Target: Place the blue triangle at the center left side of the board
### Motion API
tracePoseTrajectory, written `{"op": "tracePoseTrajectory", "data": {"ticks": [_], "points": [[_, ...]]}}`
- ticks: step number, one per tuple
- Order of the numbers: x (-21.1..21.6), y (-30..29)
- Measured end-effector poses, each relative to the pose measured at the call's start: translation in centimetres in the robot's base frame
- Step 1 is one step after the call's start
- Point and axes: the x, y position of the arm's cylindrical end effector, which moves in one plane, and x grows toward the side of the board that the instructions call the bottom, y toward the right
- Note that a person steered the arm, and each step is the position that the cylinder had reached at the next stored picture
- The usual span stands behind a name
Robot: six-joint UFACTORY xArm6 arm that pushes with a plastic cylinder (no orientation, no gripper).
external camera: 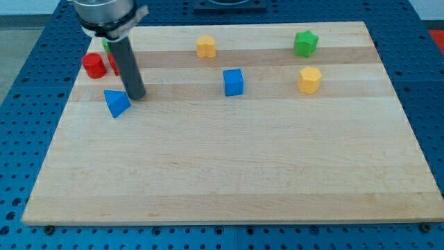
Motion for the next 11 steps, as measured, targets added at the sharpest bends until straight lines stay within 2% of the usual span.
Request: {"op": "tracePoseTrajectory", "data": {"ticks": [1,2,3,4,6,7,8,9,10,11], "points": [[-0.1,-3.5],[-1.1,-2.6],[-0.3,5.7],[6.1,2.3],[0.5,1.5],[1.5,-4.5],[0.2,-4.0],[-0.1,5.3],[5.9,1.1],[2.2,-1.1]]}}
